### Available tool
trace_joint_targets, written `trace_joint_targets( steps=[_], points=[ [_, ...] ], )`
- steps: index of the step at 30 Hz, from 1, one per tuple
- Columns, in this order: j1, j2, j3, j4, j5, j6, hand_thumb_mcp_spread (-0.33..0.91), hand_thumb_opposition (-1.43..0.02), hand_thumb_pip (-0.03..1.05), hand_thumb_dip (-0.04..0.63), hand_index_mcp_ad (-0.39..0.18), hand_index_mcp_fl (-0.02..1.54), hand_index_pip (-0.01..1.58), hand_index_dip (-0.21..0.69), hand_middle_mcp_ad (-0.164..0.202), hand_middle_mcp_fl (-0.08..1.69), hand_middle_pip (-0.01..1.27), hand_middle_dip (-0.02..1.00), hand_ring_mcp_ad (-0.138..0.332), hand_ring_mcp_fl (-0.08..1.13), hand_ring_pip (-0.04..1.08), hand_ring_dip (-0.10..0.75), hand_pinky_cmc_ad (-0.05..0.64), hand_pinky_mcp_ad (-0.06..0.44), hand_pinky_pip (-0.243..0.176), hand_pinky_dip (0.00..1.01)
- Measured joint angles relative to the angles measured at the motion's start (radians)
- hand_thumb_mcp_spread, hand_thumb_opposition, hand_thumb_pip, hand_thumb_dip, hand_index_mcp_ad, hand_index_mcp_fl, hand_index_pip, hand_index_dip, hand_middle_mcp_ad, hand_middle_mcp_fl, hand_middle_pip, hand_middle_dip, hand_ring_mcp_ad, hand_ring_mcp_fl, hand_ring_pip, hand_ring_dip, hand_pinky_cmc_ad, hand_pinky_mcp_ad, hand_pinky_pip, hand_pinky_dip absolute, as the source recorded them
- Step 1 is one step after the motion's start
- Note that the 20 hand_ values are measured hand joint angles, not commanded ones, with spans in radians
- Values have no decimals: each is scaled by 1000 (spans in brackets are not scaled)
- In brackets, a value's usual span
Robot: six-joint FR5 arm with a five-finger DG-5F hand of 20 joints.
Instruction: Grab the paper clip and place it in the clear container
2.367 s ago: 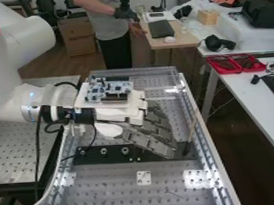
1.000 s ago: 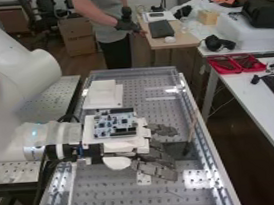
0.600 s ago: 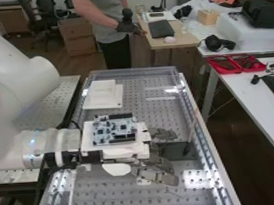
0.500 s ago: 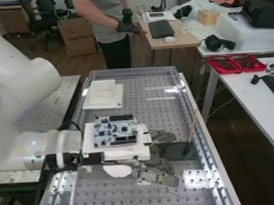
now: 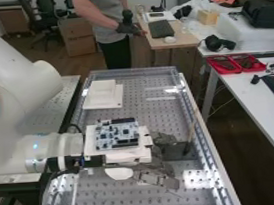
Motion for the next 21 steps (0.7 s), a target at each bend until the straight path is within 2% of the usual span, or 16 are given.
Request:
trace_joint_targets(
  steps=[9, 21],
  points=[
    [-4, -7, -7, 17, 0, 7, 661, -925, 663, 302, -195, 183, 468, -49, -72, 661, 724, 740, 54, 520, 99, 497, 426, 255, 96, 195],
    [-5, -25, -4, 37, -8, 21, 658, -925, 663, 302, -195, 188, 468, -51, -72, 644, 733, 742, 54, 520, 99, 496, 428, 255, 99, 195]
  ],
)
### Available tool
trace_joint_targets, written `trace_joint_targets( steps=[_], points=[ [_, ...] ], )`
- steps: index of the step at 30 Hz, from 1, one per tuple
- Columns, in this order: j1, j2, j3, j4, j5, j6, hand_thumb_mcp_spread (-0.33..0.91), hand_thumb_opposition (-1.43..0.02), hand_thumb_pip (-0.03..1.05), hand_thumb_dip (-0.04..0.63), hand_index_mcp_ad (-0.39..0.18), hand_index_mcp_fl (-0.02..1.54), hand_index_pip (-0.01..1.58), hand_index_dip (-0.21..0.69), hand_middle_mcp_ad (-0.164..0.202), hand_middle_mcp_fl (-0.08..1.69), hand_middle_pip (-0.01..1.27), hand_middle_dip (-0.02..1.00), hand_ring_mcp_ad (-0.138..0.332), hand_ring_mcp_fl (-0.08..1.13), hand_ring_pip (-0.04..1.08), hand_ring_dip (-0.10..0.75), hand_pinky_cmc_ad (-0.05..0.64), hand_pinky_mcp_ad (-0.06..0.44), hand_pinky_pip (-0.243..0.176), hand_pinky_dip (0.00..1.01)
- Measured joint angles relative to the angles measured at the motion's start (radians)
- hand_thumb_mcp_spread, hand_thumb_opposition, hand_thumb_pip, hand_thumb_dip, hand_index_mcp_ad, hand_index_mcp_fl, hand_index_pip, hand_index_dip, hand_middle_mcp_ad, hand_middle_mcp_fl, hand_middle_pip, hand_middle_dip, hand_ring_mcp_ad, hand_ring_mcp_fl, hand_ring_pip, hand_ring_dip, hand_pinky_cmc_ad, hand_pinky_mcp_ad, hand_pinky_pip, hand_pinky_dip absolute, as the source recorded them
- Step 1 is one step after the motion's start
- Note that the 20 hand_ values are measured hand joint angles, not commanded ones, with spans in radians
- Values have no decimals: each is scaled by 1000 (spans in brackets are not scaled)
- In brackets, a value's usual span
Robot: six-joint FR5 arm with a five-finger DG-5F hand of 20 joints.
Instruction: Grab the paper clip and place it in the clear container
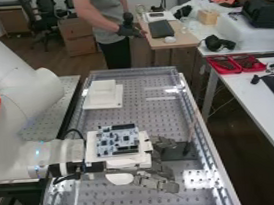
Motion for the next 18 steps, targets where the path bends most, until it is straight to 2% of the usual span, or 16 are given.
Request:
trace_joint_targets(
  steps=[18],
  points=[
    [-5, -25, 9, 24, -11, 15, 651, -911, 663, 302, -197, 188, 468, -51, -68, 592, 675, 738, 54, 517, 96, 496, 428, 255, 99, 195]
  ],
)
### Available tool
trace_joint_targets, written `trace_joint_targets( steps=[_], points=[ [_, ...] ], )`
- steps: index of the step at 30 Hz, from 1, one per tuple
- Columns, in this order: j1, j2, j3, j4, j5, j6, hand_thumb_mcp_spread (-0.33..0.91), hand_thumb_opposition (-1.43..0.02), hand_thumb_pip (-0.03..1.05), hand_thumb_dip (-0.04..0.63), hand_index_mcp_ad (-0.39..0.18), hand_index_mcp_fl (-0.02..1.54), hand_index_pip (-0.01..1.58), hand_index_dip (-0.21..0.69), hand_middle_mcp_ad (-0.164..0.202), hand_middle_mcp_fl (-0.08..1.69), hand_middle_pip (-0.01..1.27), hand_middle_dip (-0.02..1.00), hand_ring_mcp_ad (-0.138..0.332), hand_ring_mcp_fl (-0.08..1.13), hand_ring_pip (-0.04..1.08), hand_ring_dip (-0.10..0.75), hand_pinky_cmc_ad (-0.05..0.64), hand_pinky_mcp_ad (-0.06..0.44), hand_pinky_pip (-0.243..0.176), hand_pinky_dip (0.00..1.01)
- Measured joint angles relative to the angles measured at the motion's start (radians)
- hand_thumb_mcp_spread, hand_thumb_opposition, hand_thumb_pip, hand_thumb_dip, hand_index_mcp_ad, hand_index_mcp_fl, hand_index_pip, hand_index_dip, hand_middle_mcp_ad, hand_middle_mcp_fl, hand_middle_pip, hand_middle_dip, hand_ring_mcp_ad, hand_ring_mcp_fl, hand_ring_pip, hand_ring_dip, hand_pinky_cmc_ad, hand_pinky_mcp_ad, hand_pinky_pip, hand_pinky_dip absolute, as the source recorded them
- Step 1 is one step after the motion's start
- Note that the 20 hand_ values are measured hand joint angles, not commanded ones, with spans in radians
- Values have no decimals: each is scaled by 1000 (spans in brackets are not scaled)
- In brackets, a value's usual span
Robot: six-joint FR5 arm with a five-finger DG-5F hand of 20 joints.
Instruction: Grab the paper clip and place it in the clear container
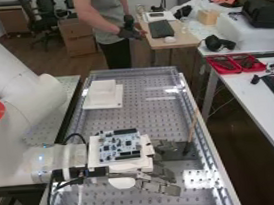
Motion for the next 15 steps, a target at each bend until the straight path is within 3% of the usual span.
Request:
trace_joint_targets(
  steps=[15],
  points=[
    [-6, -20, 3, 11, -9, 5, 651, -918, 663, 302, -202, 202, 483, -58, -72, 637, 712, 738, 52, 508, 96, 499, 429, 255, 96, 195]
  ],
)
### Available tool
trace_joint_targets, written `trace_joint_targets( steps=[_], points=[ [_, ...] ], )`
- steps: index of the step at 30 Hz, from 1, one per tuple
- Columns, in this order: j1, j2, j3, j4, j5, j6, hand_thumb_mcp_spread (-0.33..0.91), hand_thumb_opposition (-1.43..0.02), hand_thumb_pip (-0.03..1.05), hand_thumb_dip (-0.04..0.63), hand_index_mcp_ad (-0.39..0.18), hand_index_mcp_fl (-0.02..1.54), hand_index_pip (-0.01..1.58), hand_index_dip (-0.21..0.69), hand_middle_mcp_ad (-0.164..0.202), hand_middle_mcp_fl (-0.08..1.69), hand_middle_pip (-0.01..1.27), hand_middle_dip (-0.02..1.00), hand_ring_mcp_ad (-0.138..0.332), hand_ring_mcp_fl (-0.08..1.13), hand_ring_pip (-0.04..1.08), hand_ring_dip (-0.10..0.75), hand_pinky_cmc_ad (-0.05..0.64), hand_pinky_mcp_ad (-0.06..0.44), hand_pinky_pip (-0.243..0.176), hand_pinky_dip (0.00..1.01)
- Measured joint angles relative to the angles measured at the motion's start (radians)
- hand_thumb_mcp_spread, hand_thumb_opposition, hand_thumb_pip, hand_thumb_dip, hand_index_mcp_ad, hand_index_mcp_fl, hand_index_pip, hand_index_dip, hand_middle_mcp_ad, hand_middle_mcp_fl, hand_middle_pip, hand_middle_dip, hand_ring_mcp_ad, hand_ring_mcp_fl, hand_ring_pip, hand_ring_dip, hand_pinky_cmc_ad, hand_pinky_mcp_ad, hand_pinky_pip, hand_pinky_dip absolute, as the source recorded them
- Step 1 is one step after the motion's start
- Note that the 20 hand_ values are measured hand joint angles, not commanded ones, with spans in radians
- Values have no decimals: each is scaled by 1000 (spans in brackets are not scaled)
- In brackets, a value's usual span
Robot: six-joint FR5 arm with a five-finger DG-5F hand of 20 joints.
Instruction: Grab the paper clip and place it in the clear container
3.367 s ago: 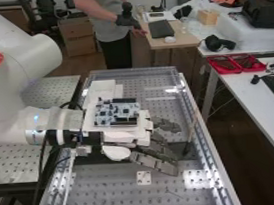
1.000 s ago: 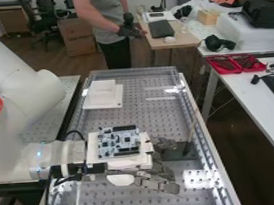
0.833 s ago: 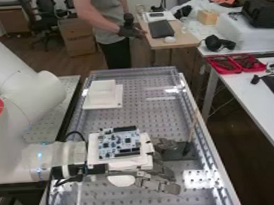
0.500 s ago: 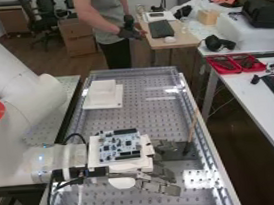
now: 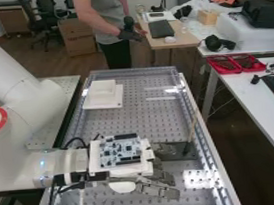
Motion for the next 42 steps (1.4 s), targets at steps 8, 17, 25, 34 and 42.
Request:
trace_joint_targets(
  steps=[8, 17, 25, 34, 42],
  points=[
    [-2, -4, 2, 2, -1, 4, 691, -958, 663, 302, -202, 223, 494, -61, -68, 689, 798, 752, 52, 508, 99, 499, 447, 255, 96, 195],
    [-2, -6, 7, -6, -1, 4, 709, -972, 651, 302, -204, 239, 501, -58, -68, 705, 817, 766, 56, 508, 99, 499, 450, 255, 96, 195],
    [1, -9, 14, -14, 1, 7, 707, -981, 653, 302, -202, 260, 501, -58, -68, 675, 813, 770, 52, 511, 101, 499, 450, 255, 99, 195],
    [6, -14, 16, -13, 11, 16, 654, -934, 653, 302, -202, 258, 501, -68, -68, 609, 710, 759, 52, 511, 99, 499, 443, 255, 96, 195],
    [9, -13, 15, -12, 11, 14, 625, -911, 661, 298, -202, 239, 496, -73, -68, 581, 661, 726, 52, 508, 99, 499, 443, 255, 99, 195]
  ],
)
